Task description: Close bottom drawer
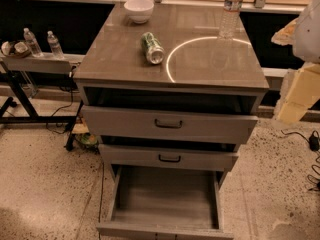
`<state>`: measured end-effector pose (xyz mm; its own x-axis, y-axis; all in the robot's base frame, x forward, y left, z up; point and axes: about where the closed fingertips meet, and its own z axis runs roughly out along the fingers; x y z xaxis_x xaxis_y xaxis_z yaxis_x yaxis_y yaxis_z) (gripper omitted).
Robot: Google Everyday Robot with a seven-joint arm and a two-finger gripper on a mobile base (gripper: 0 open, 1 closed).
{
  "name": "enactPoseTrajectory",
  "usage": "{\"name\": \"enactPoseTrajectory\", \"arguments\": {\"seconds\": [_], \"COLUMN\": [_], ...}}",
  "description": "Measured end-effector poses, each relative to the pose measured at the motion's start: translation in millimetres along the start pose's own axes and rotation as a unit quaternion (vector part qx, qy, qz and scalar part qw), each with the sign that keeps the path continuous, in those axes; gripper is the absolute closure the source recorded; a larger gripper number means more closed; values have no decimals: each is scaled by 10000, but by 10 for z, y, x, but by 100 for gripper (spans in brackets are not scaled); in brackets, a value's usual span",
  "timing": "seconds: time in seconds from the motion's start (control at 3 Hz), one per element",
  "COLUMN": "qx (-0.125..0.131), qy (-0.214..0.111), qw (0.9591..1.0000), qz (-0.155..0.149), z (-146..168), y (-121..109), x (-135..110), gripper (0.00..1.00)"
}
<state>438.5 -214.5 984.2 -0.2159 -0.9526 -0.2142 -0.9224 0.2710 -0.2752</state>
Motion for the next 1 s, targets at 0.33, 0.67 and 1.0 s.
{"name": "enactPoseTrajectory", "arguments": {"seconds": [0.33,0.67,1.0], "qx": [1,-85,-399], "qy": [0,-59,-341], "qw": [10000,9999,9986], "qz": [0,27,105], "z": [0,126,642], "y": [0,96,431], "x": [0,115,476], "gripper": [0,0,0]}}
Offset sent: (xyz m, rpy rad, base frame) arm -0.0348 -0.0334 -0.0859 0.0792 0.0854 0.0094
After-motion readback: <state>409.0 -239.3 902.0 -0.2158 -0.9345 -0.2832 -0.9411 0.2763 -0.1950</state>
